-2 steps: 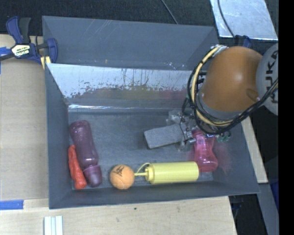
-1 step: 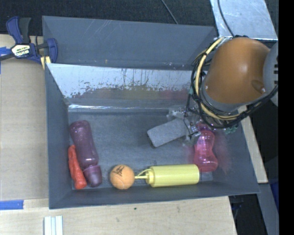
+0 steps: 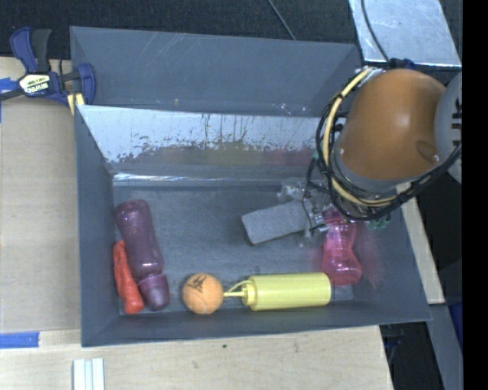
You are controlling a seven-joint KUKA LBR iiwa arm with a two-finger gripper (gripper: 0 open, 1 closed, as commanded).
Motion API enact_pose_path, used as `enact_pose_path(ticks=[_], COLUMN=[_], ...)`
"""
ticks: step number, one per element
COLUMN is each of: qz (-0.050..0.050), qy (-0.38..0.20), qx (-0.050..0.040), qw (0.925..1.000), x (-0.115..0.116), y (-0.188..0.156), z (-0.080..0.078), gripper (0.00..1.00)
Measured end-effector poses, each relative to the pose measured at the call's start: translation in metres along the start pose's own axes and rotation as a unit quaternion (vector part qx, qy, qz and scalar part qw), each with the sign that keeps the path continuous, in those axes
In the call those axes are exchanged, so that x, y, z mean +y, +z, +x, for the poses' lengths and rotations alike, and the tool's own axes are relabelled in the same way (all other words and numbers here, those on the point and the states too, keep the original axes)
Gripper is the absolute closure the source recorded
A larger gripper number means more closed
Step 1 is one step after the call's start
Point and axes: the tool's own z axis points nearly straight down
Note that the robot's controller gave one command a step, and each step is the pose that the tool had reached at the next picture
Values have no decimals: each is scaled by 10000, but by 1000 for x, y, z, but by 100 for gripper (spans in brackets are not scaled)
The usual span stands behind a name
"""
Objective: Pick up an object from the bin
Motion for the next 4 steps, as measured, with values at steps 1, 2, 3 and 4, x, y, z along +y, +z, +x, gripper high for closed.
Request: enact_pose_path(ticks=[1,2,3,4], qz=[4,11,9,13], qy=[-526,347,358,-458], qx=[-5,-35,-23,-41], qw=[9986,9994,9994,9989], x=[17,9,11,16], y=[50,33,23,0], z=[-18,-16,-20,-39], gripper=[100,100,100,100])
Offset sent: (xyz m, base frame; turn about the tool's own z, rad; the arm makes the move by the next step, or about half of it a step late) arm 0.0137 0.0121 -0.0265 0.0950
